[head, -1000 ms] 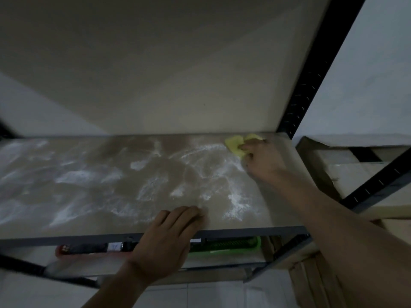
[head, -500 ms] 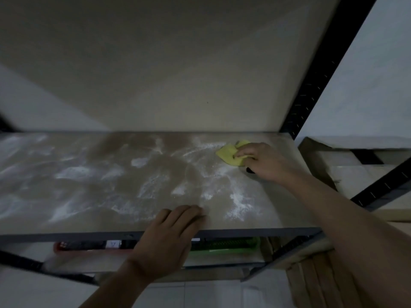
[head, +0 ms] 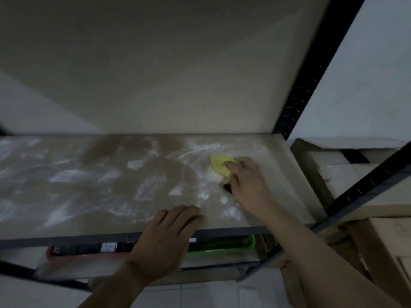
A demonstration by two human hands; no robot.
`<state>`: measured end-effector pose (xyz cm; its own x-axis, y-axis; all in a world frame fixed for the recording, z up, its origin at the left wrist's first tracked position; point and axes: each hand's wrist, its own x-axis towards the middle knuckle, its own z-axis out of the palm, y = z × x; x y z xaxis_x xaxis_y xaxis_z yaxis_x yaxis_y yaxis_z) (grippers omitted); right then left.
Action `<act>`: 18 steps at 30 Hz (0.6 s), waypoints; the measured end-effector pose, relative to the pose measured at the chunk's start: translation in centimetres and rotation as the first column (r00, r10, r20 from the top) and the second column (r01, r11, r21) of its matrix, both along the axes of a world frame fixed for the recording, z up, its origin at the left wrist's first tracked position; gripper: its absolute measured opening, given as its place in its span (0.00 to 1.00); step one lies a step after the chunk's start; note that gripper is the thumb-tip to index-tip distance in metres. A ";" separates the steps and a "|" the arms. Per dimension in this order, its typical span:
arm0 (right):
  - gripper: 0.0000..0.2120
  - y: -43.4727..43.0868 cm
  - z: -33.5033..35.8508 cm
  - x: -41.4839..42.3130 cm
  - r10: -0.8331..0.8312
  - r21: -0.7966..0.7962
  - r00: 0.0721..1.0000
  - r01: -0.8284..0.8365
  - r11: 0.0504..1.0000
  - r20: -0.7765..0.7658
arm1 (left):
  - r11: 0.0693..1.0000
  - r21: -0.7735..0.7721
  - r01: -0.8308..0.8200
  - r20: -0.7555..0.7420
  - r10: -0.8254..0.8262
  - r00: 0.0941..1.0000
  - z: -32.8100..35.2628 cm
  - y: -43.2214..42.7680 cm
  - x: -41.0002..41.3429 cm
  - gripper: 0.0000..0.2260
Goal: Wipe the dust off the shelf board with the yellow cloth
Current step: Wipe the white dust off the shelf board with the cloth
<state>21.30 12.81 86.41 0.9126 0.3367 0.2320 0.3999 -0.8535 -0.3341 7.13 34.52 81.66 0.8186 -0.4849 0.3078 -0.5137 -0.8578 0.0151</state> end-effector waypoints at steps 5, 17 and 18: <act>0.19 -6.0 2.3 3.7 -0.365 -0.169 0.930 0.356 0.919 -0.027 | 0.999 0.042 -0.017 -0.003 0.017 1.000 0.1 -0.1 0.1 0.21; 0.16 -6.9 2.0 8.2 -0.218 -0.216 0.976 0.219 0.952 0.026 | 0.999 0.040 -0.015 -0.015 0.016 1.000 0.2 -0.2 0.1 0.23; 0.19 -7.1 1.8 9.0 -0.313 -0.285 0.948 0.285 0.915 -0.057 | 1.000 0.028 -0.011 -0.013 0.012 1.000 0.2 -0.2 0.1 0.22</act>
<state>30.28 5.69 88.24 0.9939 0.0815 0.0740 0.0887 -0.9911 -0.0997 7.22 34.36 81.85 0.8281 -0.4838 0.2834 -0.5038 -0.8638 -0.0024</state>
